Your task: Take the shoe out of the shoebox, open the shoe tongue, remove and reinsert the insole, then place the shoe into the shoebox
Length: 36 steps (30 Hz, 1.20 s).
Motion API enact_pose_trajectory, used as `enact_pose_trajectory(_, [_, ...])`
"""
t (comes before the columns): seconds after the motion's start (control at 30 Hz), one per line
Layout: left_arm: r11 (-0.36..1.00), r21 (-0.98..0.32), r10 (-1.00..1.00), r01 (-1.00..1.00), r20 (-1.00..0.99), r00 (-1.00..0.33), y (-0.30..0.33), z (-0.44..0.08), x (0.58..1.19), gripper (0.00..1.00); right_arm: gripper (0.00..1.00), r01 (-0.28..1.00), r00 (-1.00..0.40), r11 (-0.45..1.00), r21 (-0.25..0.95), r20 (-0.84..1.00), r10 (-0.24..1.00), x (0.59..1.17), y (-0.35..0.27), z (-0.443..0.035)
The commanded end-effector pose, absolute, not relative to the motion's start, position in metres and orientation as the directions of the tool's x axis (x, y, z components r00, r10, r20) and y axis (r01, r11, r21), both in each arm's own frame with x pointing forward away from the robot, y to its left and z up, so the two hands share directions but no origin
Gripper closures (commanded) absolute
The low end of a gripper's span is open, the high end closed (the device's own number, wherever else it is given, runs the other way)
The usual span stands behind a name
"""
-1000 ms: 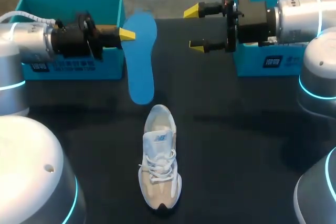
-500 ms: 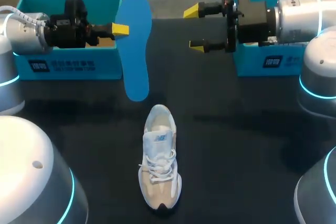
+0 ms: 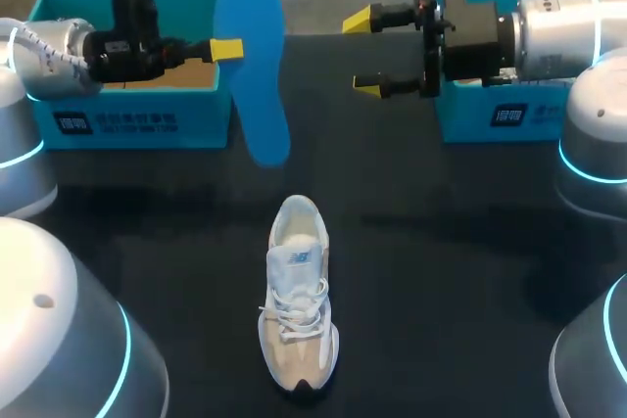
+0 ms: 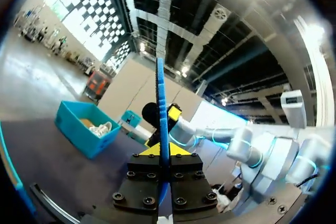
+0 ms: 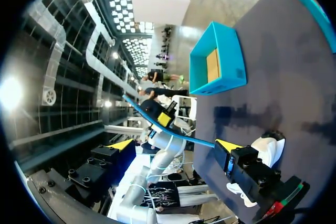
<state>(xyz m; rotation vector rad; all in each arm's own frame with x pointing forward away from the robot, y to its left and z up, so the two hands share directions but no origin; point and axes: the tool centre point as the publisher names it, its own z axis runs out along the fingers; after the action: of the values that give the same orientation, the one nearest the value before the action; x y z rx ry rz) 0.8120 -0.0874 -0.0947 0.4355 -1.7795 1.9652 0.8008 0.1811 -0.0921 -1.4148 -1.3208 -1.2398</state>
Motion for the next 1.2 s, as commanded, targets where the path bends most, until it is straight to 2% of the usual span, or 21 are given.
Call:
enact_pose_trajectory(0.03, [-0.07, -0.914, 0.109, -0.4, 0.391, -0.914, -0.086, -0.089, 0.81, 1.0, 0.0, 0.991, -0.034, -0.118, 0.057, 0.982, 0.188, 0.801, 0.183, -0.093])
enact_pose_trajectory(0.2, [-0.085, -0.969, 0.087, -0.231, 0.224, -0.971, -0.082, -0.085, 0.813, 1.0, 0.0, 0.991, -0.034, -0.118, 0.057, 0.982, 0.188, 0.801, 0.183, -0.093])
enact_pose_trajectory(0.37, [-0.139, -0.977, 0.075, -0.159, 0.15, -0.986, -0.078, -0.083, 0.82, 1.0, 0.0, 0.991, -0.034, -0.118, 0.057, 0.982, 0.188, 0.801, 0.183, -0.093])
enact_pose_trajectory(0.6, [-0.119, -0.991, 0.086, 0.062, -0.073, -0.994, -0.077, -0.082, 0.818, 1.0, 0.0, 0.991, -0.034, -0.118, 0.057, 0.982, 0.188, 0.801, 0.183, -0.093])
enact_pose_trajectory(0.87, [-0.162, -0.921, 0.054, 0.355, -0.367, -0.929, -0.079, -0.081, 0.814, 1.0, 0.0, 0.991, -0.034, -0.118, 0.057, 0.982, 0.188, 0.801, 0.183, -0.093])
enact_pose_trajectory(1.2, [-0.184, -0.807, 0.06, 0.561, -0.579, -0.813, -0.083, -0.087, 0.813, 1.0, 0.0, 0.991, -0.034, -0.118, 0.057, 0.982, 0.188, 0.801, 0.183, -0.093])
